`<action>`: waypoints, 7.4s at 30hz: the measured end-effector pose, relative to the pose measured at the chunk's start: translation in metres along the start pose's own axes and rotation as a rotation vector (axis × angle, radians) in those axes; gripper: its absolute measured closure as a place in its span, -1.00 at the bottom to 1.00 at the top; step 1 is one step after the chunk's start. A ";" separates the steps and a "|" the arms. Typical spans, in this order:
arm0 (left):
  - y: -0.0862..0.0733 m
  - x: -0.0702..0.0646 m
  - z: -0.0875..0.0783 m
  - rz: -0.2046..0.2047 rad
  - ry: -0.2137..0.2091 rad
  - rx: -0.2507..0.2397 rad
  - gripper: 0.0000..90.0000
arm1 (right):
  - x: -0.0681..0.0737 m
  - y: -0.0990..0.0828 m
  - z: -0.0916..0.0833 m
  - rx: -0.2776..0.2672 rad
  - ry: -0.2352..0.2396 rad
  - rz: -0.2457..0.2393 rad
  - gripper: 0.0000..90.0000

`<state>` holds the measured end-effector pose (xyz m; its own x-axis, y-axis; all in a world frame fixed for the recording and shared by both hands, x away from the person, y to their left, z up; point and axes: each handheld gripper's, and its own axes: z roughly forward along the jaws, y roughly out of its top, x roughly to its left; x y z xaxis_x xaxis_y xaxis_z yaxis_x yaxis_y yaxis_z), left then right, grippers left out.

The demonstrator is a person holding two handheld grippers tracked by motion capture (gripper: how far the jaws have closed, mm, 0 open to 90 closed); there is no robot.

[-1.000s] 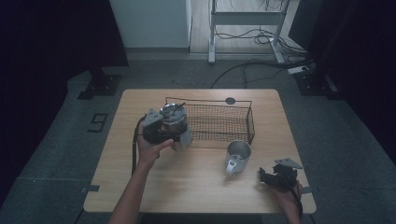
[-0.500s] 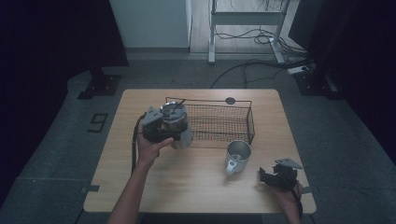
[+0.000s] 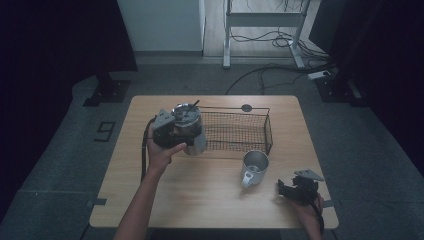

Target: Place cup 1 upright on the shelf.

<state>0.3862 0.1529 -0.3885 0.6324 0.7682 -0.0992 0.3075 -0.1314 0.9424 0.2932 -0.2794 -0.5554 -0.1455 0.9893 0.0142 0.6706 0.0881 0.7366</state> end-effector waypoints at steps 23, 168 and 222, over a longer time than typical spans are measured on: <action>0.020 0.006 0.015 0.007 0.009 0.001 -0.91 | 0.000 0.000 0.000 -0.005 -0.002 -0.001 -0.72; -0.044 0.031 0.117 -0.033 0.139 0.186 -0.93 | 0.000 0.000 0.000 -0.005 -0.005 0.002 -0.70; -0.038 0.004 0.023 -0.003 0.035 0.125 -1.00 | 0.000 0.000 0.000 -0.005 -0.016 0.015 -0.70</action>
<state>0.3937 0.1463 -0.4319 0.6070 0.7898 -0.0887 0.3968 -0.2044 0.8949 0.2935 -0.2792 -0.5556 -0.1241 0.9922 0.0144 0.6691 0.0729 0.7396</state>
